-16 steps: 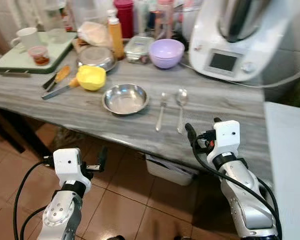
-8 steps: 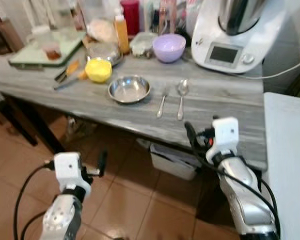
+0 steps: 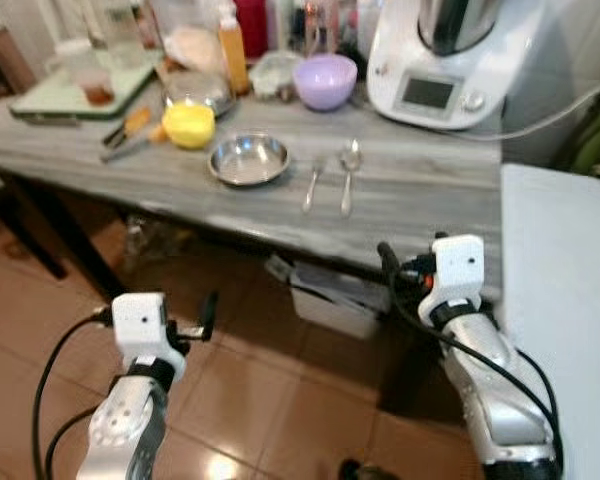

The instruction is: Setting the table

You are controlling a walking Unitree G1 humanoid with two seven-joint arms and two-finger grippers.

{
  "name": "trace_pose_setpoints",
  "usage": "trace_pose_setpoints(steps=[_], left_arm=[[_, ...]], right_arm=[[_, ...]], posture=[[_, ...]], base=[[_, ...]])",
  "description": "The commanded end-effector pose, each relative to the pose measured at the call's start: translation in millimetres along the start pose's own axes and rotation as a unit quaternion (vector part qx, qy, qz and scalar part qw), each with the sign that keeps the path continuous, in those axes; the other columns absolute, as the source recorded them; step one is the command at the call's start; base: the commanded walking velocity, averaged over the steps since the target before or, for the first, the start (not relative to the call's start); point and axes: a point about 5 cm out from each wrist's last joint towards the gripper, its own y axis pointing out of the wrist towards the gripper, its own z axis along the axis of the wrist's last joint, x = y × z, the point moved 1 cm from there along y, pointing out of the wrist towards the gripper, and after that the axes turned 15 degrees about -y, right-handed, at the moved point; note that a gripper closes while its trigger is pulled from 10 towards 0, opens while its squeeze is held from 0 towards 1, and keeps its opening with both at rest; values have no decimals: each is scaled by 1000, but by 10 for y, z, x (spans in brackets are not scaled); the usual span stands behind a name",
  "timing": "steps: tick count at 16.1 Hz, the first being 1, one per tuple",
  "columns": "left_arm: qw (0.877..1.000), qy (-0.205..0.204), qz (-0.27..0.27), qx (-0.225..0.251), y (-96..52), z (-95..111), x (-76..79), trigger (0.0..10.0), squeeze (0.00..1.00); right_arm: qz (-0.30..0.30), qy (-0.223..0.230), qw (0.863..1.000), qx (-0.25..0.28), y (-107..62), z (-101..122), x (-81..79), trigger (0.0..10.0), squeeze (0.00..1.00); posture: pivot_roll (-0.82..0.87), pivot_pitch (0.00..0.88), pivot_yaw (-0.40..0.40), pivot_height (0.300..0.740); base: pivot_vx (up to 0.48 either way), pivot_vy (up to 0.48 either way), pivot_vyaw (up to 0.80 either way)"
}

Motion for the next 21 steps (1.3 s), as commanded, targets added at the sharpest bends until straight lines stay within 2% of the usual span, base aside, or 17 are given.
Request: trace_pose_setpoints(steps=[1, 21], left_arm=[[1000, 2, 8, -6, -18, -20, -25, 10000, 0], [1000, 2, 4, -13, 6, -43, 19, 10000, 0]], right_arm=[[2, -3, 1000, 4, -4, 14, 4, 10000, 0], [-2, -8, 1000, 4, 19, 19, 30, 10000, 0]], posture=[[-133, 92, 52, 740], [-143, 96, 47, 740]], base=[[-296, 0, 0], [-203, 0, 0]])
